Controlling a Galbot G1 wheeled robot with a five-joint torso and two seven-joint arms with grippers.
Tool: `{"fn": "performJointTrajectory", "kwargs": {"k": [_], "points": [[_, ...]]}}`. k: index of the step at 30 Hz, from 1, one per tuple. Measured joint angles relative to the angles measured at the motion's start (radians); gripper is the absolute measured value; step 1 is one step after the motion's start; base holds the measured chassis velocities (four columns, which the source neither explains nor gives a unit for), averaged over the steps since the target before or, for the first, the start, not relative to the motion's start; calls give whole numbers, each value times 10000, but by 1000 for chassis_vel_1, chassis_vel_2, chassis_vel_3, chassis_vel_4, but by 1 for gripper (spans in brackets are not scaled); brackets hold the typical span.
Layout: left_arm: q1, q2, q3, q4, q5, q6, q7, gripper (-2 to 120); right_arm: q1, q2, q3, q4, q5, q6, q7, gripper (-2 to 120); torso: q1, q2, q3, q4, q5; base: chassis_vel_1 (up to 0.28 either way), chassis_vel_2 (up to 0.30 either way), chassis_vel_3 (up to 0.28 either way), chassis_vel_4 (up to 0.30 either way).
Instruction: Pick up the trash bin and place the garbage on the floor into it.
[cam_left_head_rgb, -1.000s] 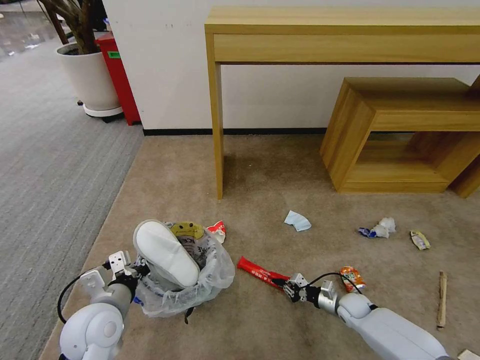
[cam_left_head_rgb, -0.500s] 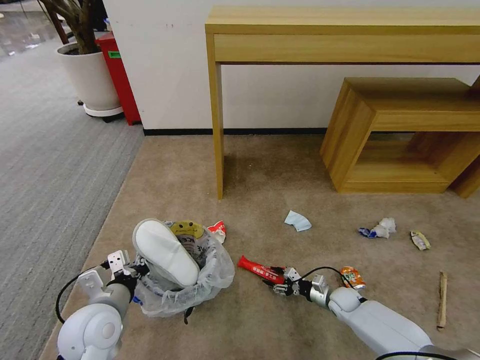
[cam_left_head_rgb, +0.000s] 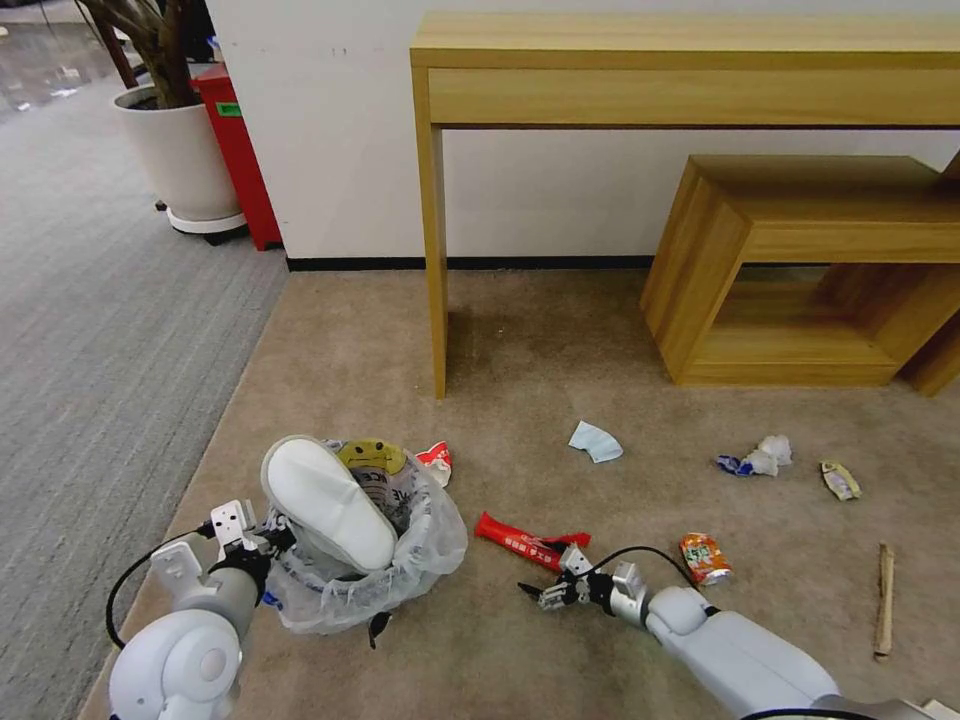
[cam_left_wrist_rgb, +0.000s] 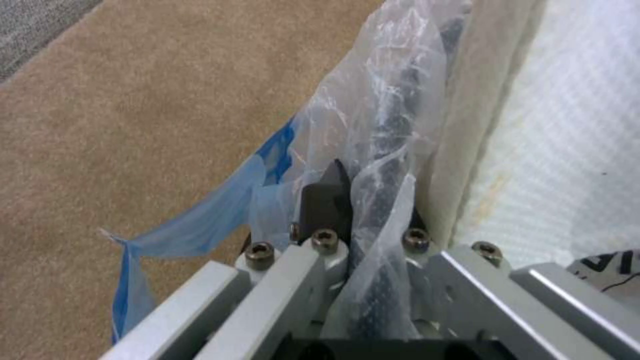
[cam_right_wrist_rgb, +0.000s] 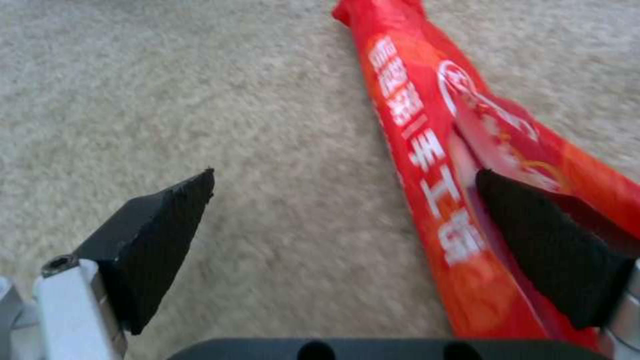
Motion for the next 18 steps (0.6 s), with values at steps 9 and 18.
{"fn": "performJointTrajectory", "kwargs": {"k": [9,18], "points": [[39,-2,-52,9,9,-94,39,1,41,12,-35,-81,-33,185,-25,72,0,0,0,0,0,0,0,0,0],[45,-12,-44,65,47,-147,44,1,51,-155,30,-3,-8,221,-70,43,0,0,-1,0,0,0,0,0,0]]}}
